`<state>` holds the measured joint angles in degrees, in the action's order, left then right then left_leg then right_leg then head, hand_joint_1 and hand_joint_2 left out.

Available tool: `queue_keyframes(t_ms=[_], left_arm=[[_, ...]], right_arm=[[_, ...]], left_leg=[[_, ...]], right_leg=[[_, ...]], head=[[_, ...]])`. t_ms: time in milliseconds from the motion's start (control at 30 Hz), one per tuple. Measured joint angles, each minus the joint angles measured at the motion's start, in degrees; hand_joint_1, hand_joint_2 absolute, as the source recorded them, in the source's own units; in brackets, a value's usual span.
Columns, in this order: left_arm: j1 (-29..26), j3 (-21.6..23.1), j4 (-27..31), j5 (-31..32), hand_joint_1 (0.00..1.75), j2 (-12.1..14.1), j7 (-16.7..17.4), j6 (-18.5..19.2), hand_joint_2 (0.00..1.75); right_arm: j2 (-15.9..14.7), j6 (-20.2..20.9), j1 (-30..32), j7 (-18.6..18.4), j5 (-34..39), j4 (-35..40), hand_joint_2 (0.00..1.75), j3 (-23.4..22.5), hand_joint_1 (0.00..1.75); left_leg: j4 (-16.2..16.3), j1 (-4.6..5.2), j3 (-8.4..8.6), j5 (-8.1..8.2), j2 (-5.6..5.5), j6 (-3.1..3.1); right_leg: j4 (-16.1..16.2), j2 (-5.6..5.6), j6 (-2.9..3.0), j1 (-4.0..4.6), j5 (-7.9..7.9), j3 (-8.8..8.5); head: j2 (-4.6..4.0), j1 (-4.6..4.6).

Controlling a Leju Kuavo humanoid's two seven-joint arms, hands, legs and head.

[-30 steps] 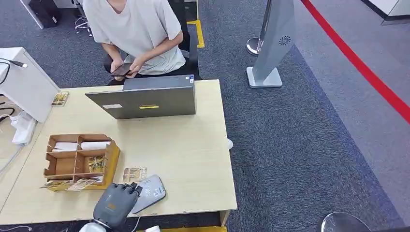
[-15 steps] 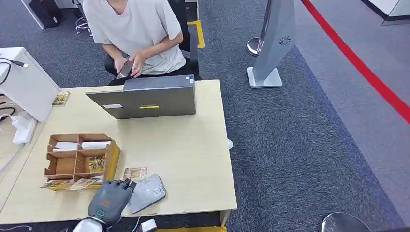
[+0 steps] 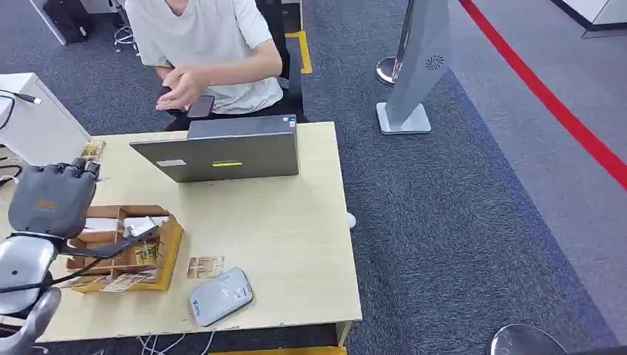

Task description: Pass the card to the sensor for recognition and then transmit it.

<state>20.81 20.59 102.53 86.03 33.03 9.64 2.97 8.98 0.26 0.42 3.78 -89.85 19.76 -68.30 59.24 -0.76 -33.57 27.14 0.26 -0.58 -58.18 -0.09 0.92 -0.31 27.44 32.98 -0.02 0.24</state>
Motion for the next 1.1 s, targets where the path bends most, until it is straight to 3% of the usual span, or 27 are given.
queue_keyframes(t_ms=[167,433,600,1000,1033,1100], left_arm=[[5.29,-4.12,-2.66,0.17,1.75,5.54,0.24,2.88,1.75],[5.61,-4.48,-3.11,0.17,1.75,5.97,0.24,2.88,1.75],[6.47,-6.12,-6.71,0.17,1.75,9.59,1.11,2.69,1.75],[6.43,-6.56,-11.15,0.17,1.75,10.60,2.53,2.60,1.75],[6.44,-6.56,-11.43,0.17,0.00,10.55,2.49,2.47,1.75],[6.45,-6.56,-11.69,0.17,0.00,10.29,1.36,2.23,1.75]], right_arm=[[-0.55,-0.39,-0.10,-0.74,0.00,-0.96,1.75,0.70,0.00],[-0.59,-0.41,-0.12,-0.85,0.00,-1.07,1.75,0.79,0.00],[-1.07,-0.61,-0.43,-1.18,0.00,-2.56,1.75,1.40,0.00],[-1.42,-0.79,-0.51,-2.16,0.00,-3.19,1.75,2.08,0.00],[-1.49,-0.83,-0.52,-2.14,0.00,-3.23,1.75,2.21,0.00],[-1.57,-0.83,-0.53,-2.03,0.00,-3.30,1.75,2.43,0.00]], left_leg=[[0.00,-0.01,-0.04,0.00,0.04,-0.01],[-0.01,-0.01,-0.04,0.00,0.04,-0.01],[0.00,0.02,-0.09,0.00,0.03,0.00],[0.00,0.00,-0.09,0.00,0.05,-0.01],[0.00,0.01,-0.09,0.00,0.05,-0.01],[0.00,0.01,-0.09,0.00,0.04,-0.01]], right_leg=[[0.00,0.04,0.01,0.01,0.00,0.08],[0.00,0.04,0.01,0.01,0.00,0.09],[0.03,0.04,0.00,-0.01,0.00,0.11],[0.02,0.05,0.00,0.00,0.00,0.14],[0.02,0.05,0.00,-0.01,0.00,0.14],[0.02,0.04,0.00,-0.01,0.00,0.14]], head=[[0.00,-0.04],[0.02,-0.04],[0.00,-0.02],[0.02,-0.04],[0.00,-0.02],[0.02,-0.02]])
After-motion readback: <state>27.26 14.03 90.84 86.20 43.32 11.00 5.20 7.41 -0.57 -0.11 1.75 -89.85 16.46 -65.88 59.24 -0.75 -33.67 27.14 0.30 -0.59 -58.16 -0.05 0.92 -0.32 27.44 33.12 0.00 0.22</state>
